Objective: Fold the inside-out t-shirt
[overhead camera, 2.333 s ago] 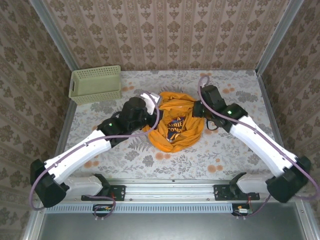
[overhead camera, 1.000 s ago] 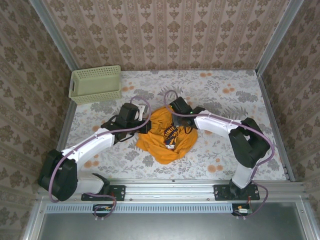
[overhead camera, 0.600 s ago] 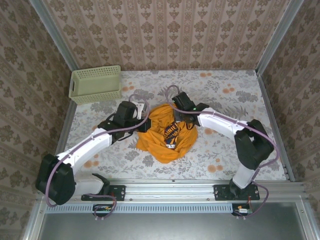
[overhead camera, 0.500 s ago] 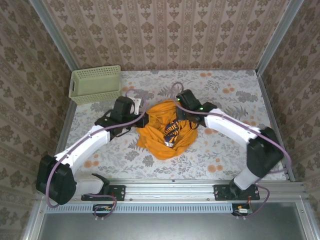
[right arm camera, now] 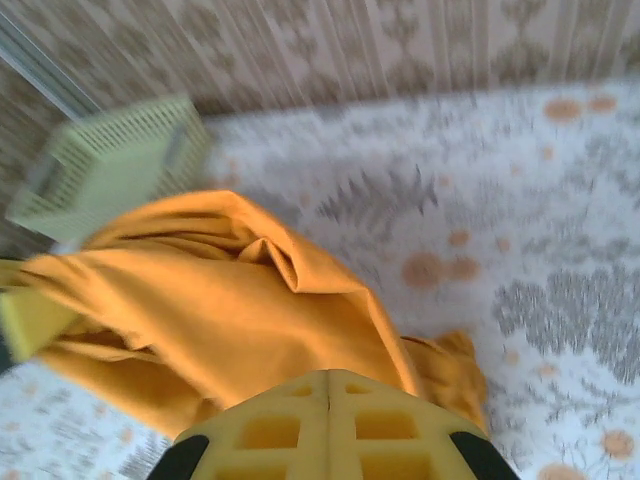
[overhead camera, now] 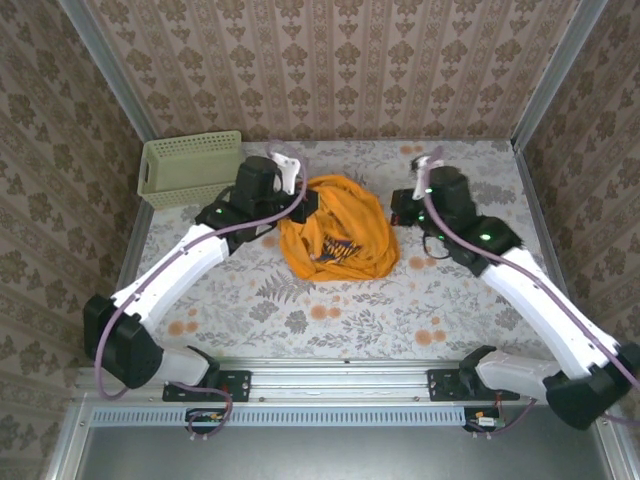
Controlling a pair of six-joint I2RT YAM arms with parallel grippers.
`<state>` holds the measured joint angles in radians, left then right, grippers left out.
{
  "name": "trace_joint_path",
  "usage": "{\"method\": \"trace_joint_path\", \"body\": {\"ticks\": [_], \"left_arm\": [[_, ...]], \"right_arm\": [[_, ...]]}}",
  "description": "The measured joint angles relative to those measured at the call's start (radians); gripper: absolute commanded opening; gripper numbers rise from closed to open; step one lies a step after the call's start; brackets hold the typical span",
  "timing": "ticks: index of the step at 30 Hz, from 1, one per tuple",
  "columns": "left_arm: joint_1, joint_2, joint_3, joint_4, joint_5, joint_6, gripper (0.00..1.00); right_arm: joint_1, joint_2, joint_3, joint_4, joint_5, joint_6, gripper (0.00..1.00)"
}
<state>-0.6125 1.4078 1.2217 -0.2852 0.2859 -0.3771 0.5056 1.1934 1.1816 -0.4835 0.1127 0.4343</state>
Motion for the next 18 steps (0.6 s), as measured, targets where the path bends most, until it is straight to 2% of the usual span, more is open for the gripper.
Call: {"method": "trace_joint_path", "body": {"ticks": [2, 4, 5, 6, 8, 10, 12, 16, 18], "left_arm": [[0.015, 0.076, -0.007, 0.000, 0.006, -0.012, 0.03], [0.026, 0.156, -0.018, -0.013, -0.001, -0.016, 0.04], [0.025, 0.186, -0.028, -0.029, -0.006, -0.016, 0.04], [0.020, 0.201, -0.043, -0.043, -0.011, -0.016, 0.04], [0.015, 0.197, -0.072, -0.060, -0.014, -0.016, 0.07], [0.018, 0.174, -0.097, -0.060, -0.018, -0.016, 0.11], [0.034, 0.137, -0.117, -0.063, -0.037, -0.028, 0.29], [0.058, 0.095, -0.122, -0.098, -0.142, -0.040, 0.49], [0.035, 0.080, -0.123, -0.121, -0.214, -0.044, 0.60]], "right_arm": [[0.003, 0.103, -0.074, 0.043, -0.018, 0.014, 0.00], [0.017, 0.186, -0.161, 0.069, -0.037, 0.022, 0.16], [0.031, 0.207, -0.202, 0.071, -0.043, 0.025, 0.29], [0.048, 0.214, -0.231, 0.068, -0.044, 0.027, 0.36], [0.077, 0.218, -0.246, 0.072, -0.046, 0.024, 0.45], [0.087, 0.222, -0.245, 0.101, -0.046, 0.035, 0.48], [0.058, 0.234, -0.247, 0.138, -0.050, 0.043, 0.53], [-0.007, 0.267, -0.256, 0.186, -0.054, 0.058, 0.61], [-0.019, 0.312, -0.244, 0.197, -0.055, 0.059, 0.63]]}}
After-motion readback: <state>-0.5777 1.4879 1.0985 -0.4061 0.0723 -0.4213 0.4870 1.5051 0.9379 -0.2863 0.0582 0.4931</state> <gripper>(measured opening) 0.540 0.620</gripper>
